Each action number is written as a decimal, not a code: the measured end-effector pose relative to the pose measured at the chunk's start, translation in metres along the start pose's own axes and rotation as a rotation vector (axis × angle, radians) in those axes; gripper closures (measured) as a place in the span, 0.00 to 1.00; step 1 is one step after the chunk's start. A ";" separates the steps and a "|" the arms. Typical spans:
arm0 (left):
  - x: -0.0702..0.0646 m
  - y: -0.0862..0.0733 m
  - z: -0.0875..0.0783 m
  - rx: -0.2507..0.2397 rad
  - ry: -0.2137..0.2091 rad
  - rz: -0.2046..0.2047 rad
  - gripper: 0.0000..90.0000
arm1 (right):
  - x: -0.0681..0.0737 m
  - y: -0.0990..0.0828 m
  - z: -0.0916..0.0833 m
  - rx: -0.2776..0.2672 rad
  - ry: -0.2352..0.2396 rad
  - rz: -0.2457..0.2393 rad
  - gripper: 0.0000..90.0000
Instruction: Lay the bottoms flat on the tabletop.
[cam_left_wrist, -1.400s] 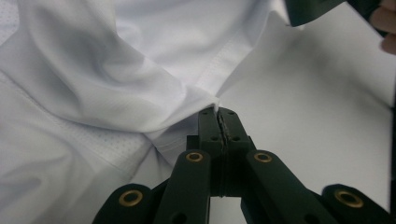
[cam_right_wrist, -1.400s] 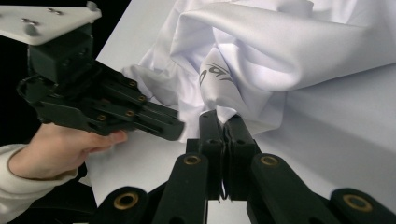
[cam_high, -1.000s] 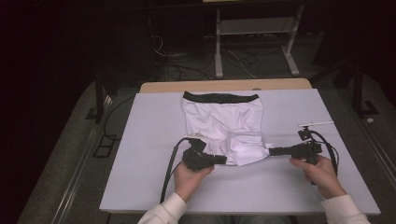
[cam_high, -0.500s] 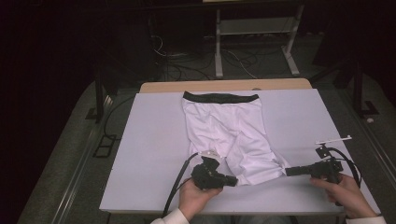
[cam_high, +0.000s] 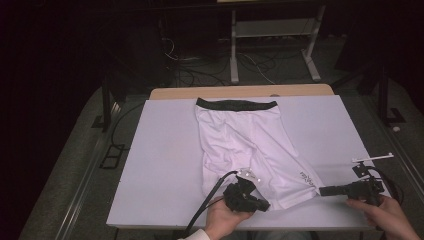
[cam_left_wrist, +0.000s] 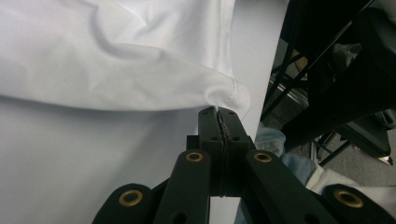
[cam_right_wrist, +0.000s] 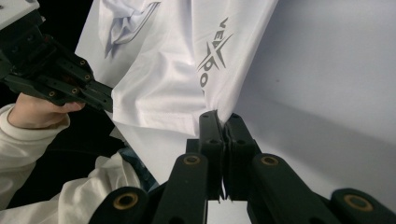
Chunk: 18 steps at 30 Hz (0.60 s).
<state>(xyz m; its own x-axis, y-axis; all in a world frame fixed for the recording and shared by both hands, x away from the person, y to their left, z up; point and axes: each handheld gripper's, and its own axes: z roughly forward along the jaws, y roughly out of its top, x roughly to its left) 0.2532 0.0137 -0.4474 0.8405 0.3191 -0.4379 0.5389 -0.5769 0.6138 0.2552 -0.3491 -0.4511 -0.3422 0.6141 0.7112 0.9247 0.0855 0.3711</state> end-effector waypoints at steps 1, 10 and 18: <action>0.000 0.001 0.001 0.002 -0.001 0.003 0.99 | -0.001 0.000 -0.001 0.000 -0.003 0.005 0.96; -0.009 0.007 0.012 0.018 -0.038 0.014 0.99 | -0.009 -0.002 -0.010 -0.005 -0.019 0.032 0.96; -0.010 0.003 0.016 0.061 -0.047 0.029 0.99 | -0.012 -0.004 -0.008 0.048 -0.066 0.059 0.95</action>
<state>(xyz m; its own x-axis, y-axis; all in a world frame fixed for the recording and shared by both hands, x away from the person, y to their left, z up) 0.2458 -0.0035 -0.4517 0.8512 0.2667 -0.4521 0.5089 -0.6303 0.5863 0.2544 -0.3631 -0.4565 -0.2763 0.6697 0.6893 0.9505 0.0843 0.2992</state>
